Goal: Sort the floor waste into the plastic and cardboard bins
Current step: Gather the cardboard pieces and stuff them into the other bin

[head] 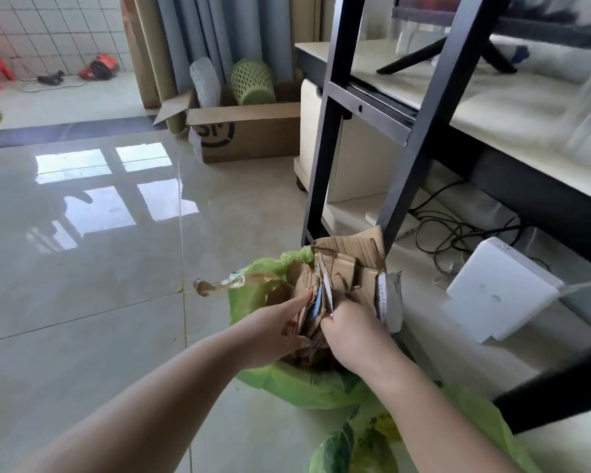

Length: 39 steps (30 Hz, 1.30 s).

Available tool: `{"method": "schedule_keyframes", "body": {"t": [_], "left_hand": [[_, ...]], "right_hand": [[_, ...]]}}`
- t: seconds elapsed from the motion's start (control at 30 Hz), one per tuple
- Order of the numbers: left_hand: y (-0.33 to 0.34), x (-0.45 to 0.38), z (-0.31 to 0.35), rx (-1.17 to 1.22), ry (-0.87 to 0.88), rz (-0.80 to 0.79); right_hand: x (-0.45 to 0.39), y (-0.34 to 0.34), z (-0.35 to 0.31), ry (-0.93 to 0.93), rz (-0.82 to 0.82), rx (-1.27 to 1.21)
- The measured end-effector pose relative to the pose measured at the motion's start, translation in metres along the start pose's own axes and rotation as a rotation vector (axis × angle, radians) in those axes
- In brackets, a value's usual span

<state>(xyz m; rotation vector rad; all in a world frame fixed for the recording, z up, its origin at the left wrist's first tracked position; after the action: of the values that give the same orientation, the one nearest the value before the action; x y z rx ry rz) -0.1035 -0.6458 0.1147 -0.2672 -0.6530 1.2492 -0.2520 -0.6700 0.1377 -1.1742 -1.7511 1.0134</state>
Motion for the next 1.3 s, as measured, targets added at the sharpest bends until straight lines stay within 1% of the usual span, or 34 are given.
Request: {"method": "schedule_keyframes", "body": {"t": [0.1,0.2,0.23,0.33,0.4,0.43,0.5,0.53,0.57,0.63,0.7,0.73,0.83,0.97,1.07,1.17,1.23,1.3], "left_hand": [[-0.001,0.002,-0.001,-0.110,-0.003,0.092],[0.011,0.000,0.003,-0.341,0.023,0.173],[0.014,-0.001,0.004,-0.353,0.039,0.199],[0.013,0.000,0.004,-0.203,0.069,0.229],[0.004,0.009,0.002,-0.093,0.063,0.254],[-0.002,0.017,0.002,-0.037,0.058,0.279],[-0.016,0.040,0.003,0.122,0.070,0.324],[-0.023,0.056,0.003,0.205,0.086,0.339],[-0.030,0.076,0.000,0.271,0.091,0.348],[-0.043,0.120,-0.012,0.344,0.085,0.365],[-0.053,0.170,-0.033,0.365,0.029,0.389],[-0.057,0.196,-0.045,0.370,-0.021,0.411],[-0.065,0.268,-0.083,0.388,-0.164,0.502],[-0.065,0.352,-0.128,0.442,-0.261,0.612],[-0.059,0.406,-0.171,0.477,-0.350,0.698],[-0.045,0.447,-0.221,0.556,-0.436,0.764],[-0.037,0.465,-0.253,0.577,-0.495,0.803],[-0.030,0.475,-0.284,0.585,-0.539,0.836]], "right_hand": [[-0.002,0.011,-0.002,-0.002,0.020,0.066],[0.000,0.020,-0.001,0.042,-0.028,0.151],[0.001,0.021,0.000,0.048,-0.046,0.157],[0.007,0.013,0.002,0.000,-0.096,0.067],[0.015,0.004,0.001,-0.038,-0.067,0.130],[0.022,-0.003,0.000,-0.049,-0.001,0.204],[0.039,-0.020,-0.005,-0.088,0.210,0.282],[0.048,-0.027,-0.010,-0.144,0.292,0.259],[0.059,-0.032,-0.019,-0.215,0.331,0.185],[0.079,-0.033,-0.041,-0.349,0.344,-0.003],[0.096,-0.021,-0.067,-0.468,0.300,-0.060],[0.105,-0.011,-0.079,-0.517,0.246,-0.072],[0.128,0.023,-0.111,-0.593,0.030,-0.119],[0.153,0.074,-0.150,-0.698,-0.145,-0.070],[0.166,0.118,-0.183,-0.823,-0.264,0.084],[0.168,0.164,-0.217,-0.917,-0.375,0.344],[0.164,0.196,-0.239,-0.968,-0.421,0.493],[0.157,0.226,-0.259,-1.032,-0.435,0.590]]}}
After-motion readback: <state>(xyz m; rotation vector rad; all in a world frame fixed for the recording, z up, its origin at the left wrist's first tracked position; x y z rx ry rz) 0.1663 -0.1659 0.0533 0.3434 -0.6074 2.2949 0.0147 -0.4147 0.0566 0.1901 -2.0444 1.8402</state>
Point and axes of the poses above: each hand's wrist, its own x-axis away from the middle knuckle, its own y-axis out of the palm, z = x × y, the point moved 1 cm from there along -x, towards the middle knuckle, and after that the axes turned 13 degrees about x, right-handed, at the moved point
